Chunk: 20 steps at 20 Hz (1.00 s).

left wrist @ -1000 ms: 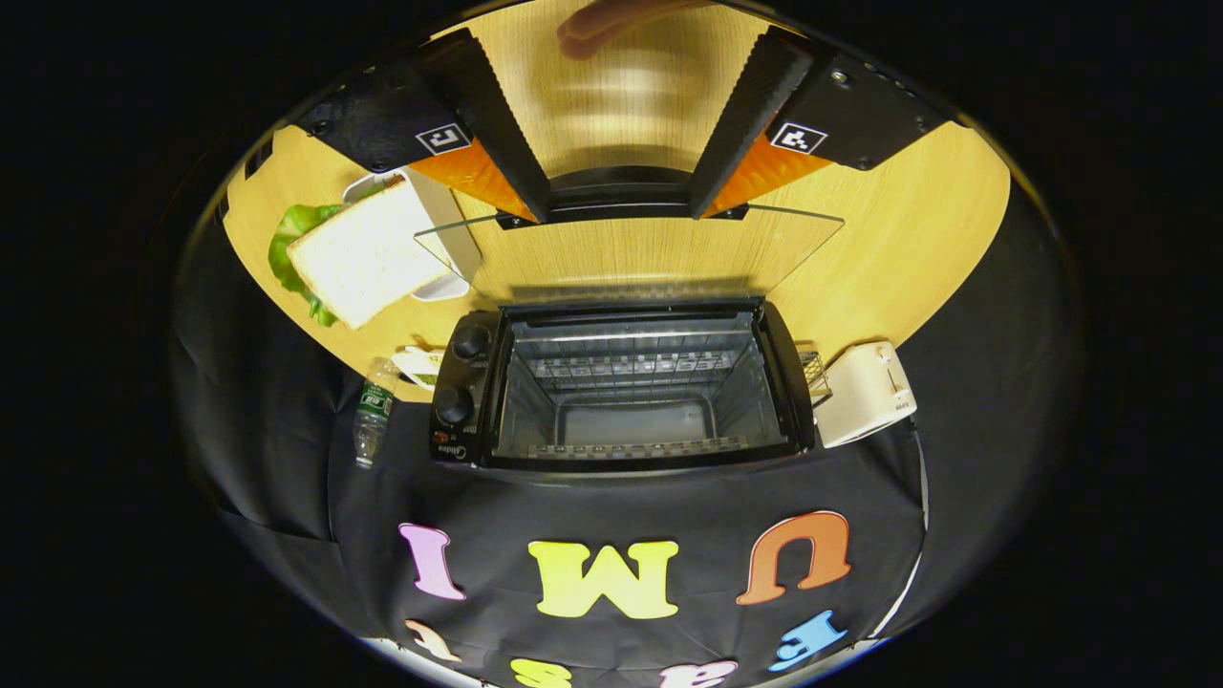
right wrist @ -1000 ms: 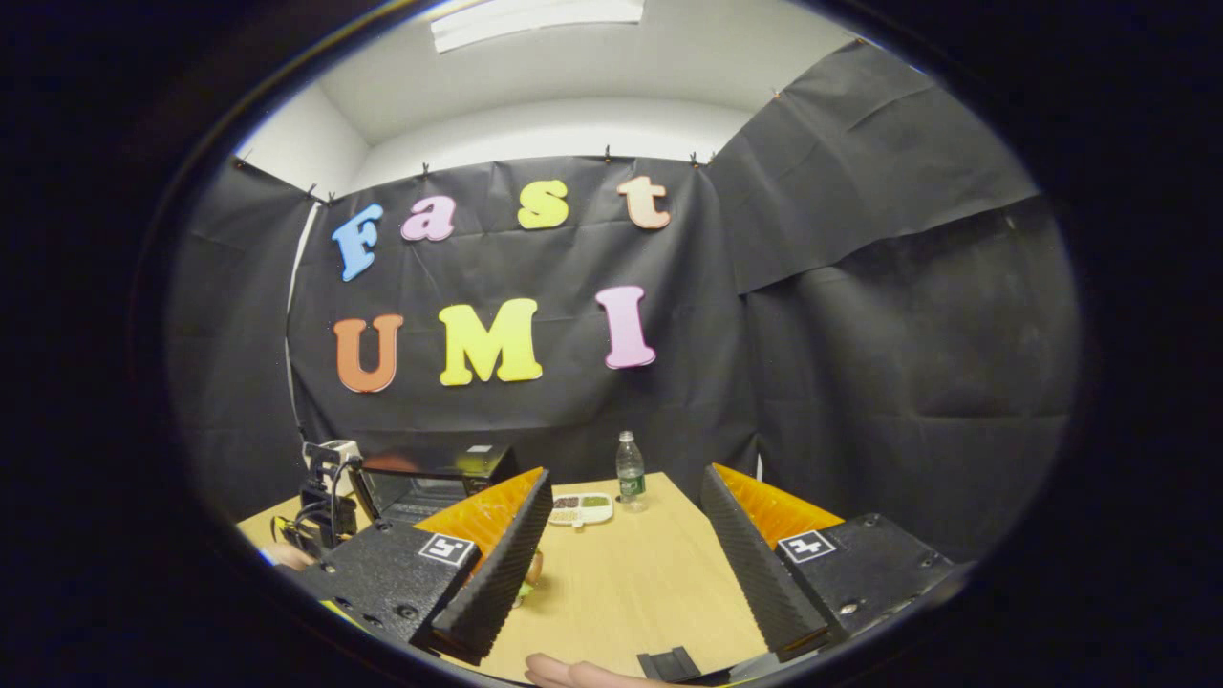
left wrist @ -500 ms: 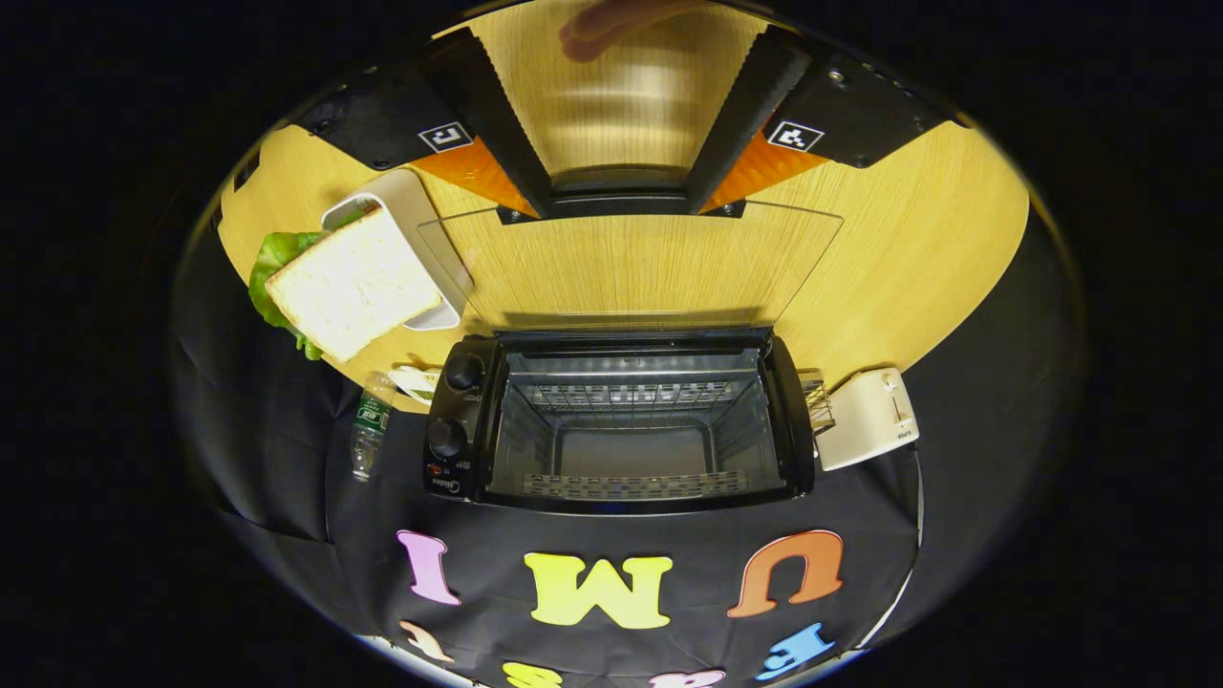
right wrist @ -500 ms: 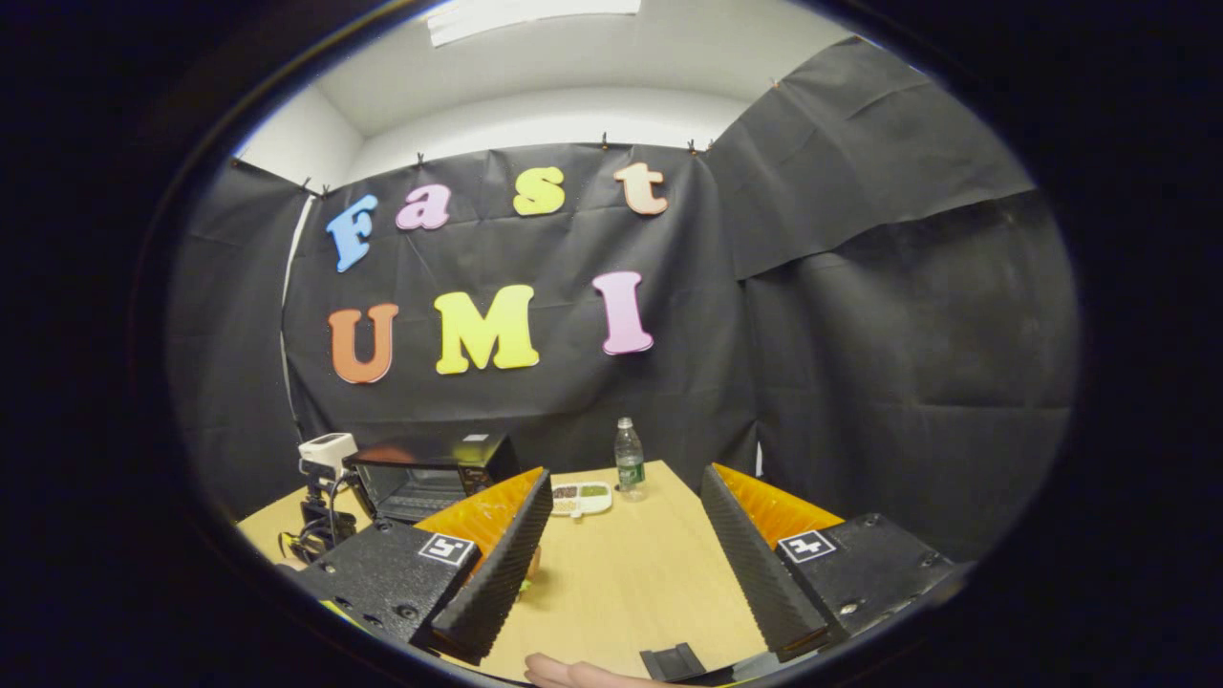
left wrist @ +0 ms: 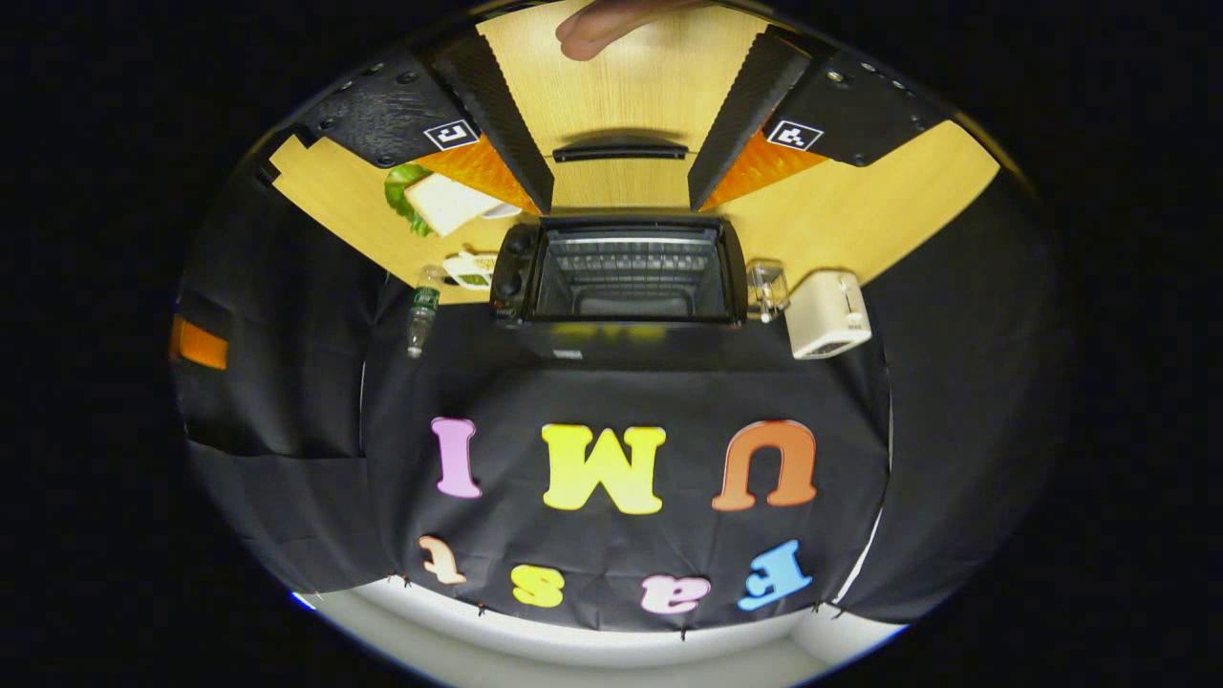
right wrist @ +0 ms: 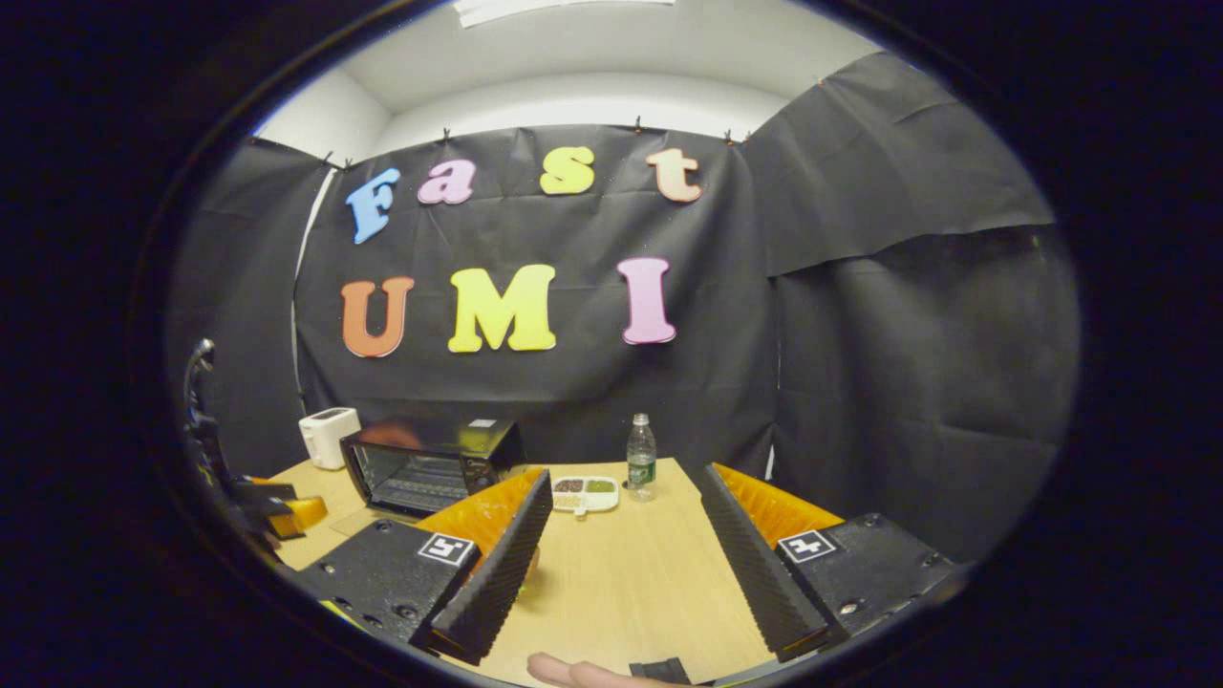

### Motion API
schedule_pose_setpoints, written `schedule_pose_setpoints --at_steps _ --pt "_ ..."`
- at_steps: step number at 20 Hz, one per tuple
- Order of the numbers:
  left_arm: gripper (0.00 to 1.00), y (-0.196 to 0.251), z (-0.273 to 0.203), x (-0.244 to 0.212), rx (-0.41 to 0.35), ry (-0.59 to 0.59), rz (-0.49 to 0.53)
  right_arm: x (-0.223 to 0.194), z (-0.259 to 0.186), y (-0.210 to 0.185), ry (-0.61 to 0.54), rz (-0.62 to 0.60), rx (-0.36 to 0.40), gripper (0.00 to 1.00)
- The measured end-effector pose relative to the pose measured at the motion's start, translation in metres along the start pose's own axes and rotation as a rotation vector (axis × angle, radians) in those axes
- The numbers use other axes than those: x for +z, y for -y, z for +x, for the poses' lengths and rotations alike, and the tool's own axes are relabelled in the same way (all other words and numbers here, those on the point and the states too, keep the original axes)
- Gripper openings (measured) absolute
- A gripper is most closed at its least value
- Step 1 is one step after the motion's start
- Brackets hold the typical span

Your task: Open the electric oven with the left hand, put the food in, and close the electric oven.

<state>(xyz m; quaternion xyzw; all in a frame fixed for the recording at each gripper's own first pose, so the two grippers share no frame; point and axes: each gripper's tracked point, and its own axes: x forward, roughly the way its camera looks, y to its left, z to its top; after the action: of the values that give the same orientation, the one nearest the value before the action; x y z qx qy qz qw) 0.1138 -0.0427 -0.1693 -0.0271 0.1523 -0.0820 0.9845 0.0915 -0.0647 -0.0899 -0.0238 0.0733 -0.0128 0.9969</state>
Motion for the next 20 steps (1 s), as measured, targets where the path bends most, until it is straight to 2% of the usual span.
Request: schedule_pose_setpoints --at_steps 3,5,6,7,8,10,13,15,18,20 --pt "0.93 -0.002 -0.031 0.047 0.005 0.101 -0.009 -0.012 0.033 -0.016 -0.076 -0.005 0.071 1.0" --pt "0.94 -0.011 -0.051 0.074 0.032 0.17 -0.007 -0.034 0.06 -0.031 -0.18 0.002 0.139 1.0" --pt "0.93 -0.017 -0.063 0.088 0.057 0.215 0.007 -0.049 0.072 -0.041 -0.254 0.004 0.186 0.9" --pt "0.93 -0.022 -0.074 0.102 0.076 0.263 0.022 -0.062 0.082 -0.055 -0.32 0.011 0.26 0.9" --pt "0.93 -0.021 -0.08 0.111 0.084 0.305 0.03 -0.075 0.093 -0.067 -0.38 0.024 0.305 1.0" --pt "0.93 -0.02 -0.088 0.115 0.097 0.326 0.022 -0.107 0.111 -0.081 -0.516 0.054 0.379 1.0" --pt "0.93 -0.026 -0.091 0.12 0.134 0.337 0.037 -0.154 0.133 -0.098 -0.743 0.133 0.448 0.99" --pt "0.93 -0.031 -0.087 0.119 0.163 0.329 0.043 -0.167 0.143 -0.11 -0.831 0.203 0.502 0.99" --pt "0.93 -0.037 -0.087 0.12 0.22 0.327 0.075 -0.181 0.154 -0.117 -0.942 0.261 0.544 0.97" --pt "0.93 -0.03 -0.086 0.119 0.224 0.327 0.101 -0.193 0.153 -0.122 -1.044 0.3 0.563 0.95"
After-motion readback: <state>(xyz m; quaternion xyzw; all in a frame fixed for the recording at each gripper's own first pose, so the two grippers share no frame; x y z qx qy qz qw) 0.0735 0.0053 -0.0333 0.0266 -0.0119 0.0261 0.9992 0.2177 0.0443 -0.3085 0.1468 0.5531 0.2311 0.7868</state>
